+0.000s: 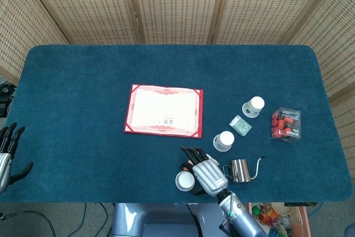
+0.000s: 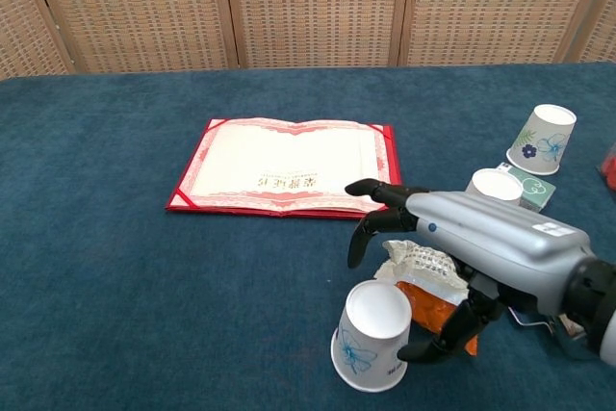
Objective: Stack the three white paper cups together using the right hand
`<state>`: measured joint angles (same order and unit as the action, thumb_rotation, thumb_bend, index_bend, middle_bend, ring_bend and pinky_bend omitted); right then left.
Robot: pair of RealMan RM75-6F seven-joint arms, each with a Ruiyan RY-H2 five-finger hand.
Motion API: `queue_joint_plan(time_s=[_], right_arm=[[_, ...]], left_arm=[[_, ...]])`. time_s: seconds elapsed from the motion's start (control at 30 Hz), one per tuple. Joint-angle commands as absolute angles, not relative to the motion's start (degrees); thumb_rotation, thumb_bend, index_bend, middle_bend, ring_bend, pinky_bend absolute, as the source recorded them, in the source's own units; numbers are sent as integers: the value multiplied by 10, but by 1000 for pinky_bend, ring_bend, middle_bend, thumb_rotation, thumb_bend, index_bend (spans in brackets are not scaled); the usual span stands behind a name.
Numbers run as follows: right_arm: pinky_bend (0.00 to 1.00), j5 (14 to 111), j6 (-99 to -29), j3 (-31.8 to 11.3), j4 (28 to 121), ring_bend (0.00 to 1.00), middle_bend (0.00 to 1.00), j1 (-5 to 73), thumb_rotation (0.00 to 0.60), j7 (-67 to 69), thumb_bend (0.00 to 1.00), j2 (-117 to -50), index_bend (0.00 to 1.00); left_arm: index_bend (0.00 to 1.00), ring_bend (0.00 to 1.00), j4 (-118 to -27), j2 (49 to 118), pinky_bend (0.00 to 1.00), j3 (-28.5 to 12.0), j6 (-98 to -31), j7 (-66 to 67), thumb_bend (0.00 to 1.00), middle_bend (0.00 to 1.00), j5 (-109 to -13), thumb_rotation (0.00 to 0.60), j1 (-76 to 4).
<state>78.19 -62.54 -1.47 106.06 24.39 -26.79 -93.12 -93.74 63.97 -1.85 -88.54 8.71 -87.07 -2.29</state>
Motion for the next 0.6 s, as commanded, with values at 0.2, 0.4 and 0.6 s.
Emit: queue_joint_plan(time_s=[0.2, 0.4, 0.6], right_arm=[[0, 772, -623, -14, 1052, 0, 55, 249, 600, -268, 100, -941, 382], [0, 764, -619, -12, 1045, 0, 56, 253, 600, -267, 104, -948, 382], [0, 760, -620, -11, 1034, 0, 79, 254, 600, -265, 109, -956, 430]], left_arm=[[0, 0, -940, 639, 0, -17, -886, 87, 264, 0, -875, 600, -23], [0, 0, -941, 638, 0, -17, -887, 85, 264, 0, -876, 600, -23], [0, 0, -941, 638, 0, -16, -887, 83, 264, 0, -877, 600, -23]])
